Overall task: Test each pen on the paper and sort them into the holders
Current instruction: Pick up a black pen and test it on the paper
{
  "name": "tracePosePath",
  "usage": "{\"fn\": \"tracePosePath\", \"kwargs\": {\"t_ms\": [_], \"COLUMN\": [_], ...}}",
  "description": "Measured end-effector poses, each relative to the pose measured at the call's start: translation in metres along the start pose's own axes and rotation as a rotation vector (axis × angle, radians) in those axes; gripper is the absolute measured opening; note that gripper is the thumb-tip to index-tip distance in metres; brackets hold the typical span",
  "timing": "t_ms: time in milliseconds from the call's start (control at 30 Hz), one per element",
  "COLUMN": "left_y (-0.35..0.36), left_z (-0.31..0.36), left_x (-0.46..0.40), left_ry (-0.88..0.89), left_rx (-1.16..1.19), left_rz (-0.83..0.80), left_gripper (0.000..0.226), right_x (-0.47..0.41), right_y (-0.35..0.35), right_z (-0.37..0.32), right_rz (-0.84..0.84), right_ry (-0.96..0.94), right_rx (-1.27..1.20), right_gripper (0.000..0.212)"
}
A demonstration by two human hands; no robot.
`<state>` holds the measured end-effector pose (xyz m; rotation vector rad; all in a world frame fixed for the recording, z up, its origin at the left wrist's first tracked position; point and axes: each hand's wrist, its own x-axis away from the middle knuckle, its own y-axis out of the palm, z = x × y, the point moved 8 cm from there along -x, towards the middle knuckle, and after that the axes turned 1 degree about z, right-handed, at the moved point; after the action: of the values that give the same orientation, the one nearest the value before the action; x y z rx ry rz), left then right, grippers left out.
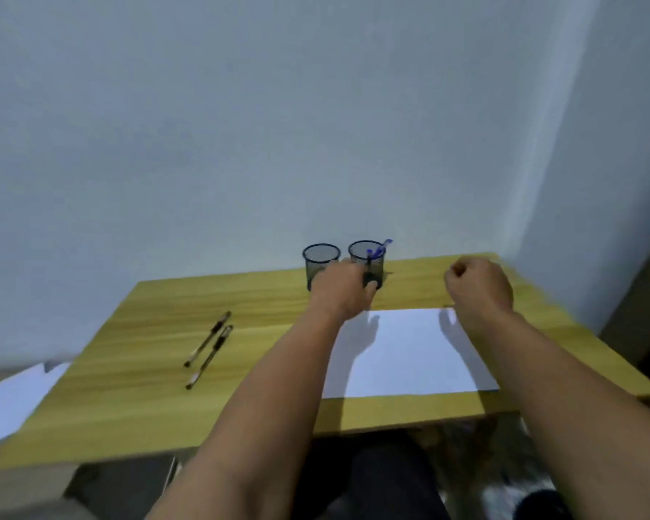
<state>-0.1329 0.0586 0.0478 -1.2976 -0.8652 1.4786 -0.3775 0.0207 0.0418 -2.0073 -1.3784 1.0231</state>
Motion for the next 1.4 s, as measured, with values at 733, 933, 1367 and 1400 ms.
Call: {"fn": "tracePosePath", "kwargs": {"t_ms": [733,933,1367,1400], "left_y": [0.01,0.013,-0.022,-0.027], "left_z": [-0.326,-0.322,-0.288,-0.283], "left_x": [0.111,0.109,0.099,0.094], "left_ry": [-0.638,-0.647,-0.533,-0.512], "left_rx": [0.23,0.277,0.245,0.281], "left_rz": [0.029,0.046,0.157,0.176], "left_gripper": [0.016,0.017,0.034,0.036], "right_x": [0.168,0.16,0.131,0.127], "right_y": [0.281,0.279,0.234,0.228], "right_z": [-0.273,-0.263,-0.244,-0.243], "right_rz": [-0.847,-0.792,-0.84,-0.886], "right_ry": [-0.234,-0.17,-0.068,-0.037], "right_rx": [0.109,0.095,-0.318,-0.404], "right_gripper": [0.025,0.022,0.023,0.019]}}
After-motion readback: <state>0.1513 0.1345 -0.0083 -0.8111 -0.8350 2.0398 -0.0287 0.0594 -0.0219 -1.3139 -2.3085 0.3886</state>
